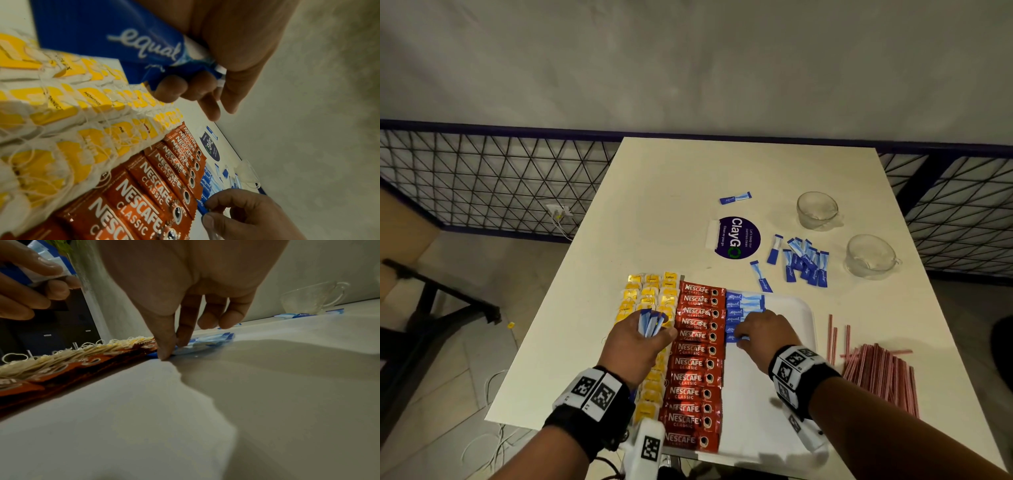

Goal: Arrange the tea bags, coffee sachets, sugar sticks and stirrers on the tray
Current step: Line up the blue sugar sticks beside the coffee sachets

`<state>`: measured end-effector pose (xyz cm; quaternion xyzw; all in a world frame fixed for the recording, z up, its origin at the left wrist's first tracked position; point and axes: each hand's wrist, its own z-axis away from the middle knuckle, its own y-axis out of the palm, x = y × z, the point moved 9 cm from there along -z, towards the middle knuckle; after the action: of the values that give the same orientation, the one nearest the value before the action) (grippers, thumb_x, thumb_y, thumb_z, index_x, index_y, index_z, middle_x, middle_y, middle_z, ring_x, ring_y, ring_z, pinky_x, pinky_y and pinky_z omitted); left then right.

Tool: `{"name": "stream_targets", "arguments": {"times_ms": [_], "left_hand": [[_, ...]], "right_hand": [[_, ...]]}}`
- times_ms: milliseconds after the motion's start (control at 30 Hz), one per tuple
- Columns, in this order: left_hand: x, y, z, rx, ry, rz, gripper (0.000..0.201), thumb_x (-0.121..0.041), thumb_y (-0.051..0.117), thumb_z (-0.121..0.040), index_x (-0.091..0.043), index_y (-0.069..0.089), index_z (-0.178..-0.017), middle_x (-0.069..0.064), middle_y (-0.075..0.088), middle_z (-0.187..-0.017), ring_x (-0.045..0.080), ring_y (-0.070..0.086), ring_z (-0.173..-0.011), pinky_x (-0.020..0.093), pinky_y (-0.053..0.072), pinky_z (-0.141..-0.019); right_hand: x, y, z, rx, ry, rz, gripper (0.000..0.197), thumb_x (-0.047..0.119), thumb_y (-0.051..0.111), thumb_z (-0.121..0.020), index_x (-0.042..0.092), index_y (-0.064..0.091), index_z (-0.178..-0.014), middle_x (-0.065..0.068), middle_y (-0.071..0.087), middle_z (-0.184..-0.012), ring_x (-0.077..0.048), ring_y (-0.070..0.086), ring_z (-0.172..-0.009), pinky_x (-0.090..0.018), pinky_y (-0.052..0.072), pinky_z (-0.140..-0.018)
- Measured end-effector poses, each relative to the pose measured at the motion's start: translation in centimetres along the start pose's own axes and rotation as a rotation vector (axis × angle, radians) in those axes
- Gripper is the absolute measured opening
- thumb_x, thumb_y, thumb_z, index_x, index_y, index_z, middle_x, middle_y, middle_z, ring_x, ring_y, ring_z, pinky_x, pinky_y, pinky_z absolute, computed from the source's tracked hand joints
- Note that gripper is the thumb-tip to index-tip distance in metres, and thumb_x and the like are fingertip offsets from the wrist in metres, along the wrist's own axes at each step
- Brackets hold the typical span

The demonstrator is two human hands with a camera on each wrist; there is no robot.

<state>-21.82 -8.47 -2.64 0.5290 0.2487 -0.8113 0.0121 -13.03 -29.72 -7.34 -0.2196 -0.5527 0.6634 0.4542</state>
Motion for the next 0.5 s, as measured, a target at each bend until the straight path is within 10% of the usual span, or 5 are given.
{"name": "stream_targets", "arguments": {"times_ms": [133, 500], "left_hand": [[0.18, -0.04, 0.11, 0.013, -0.013, 0.040, 0.039, -0.040, 0.077, -0.064, -0.017, 0.067, -0.094, 0.004, 0.060, -0.069, 0.014, 0.042, -0.045, 0.031, 0.039, -0.049], [-0.06, -0.01, 0.12, 0.008, 0.017, 0.019, 0.018, -0.019, 0.077, -0.080, -0.016, 0.067, -0.094, 0.002, 0.056, -0.065, 0.014, 0.041, -0.043, 0.029, 0.039, -0.047]], "right_hand": [[0.29, -0.19, 0.00, -0.014, -0.013, 0.002, 0.029, 0.042, 0.053, -0.093, 0.029, 0.064, -0.117, 0.003, 0.062, -0.117, -0.019, 0.053, -0.109, -0.030, 0.042, -0.092], [0.94, -0.50, -0.21, -0.031, -0.024, 0.030, 0.027, 0.039, 0.050, -0.096, 0.028, 0.065, -0.116, 0.003, 0.063, -0.117, -0.020, 0.054, -0.108, -0.031, 0.043, -0.092]]}}
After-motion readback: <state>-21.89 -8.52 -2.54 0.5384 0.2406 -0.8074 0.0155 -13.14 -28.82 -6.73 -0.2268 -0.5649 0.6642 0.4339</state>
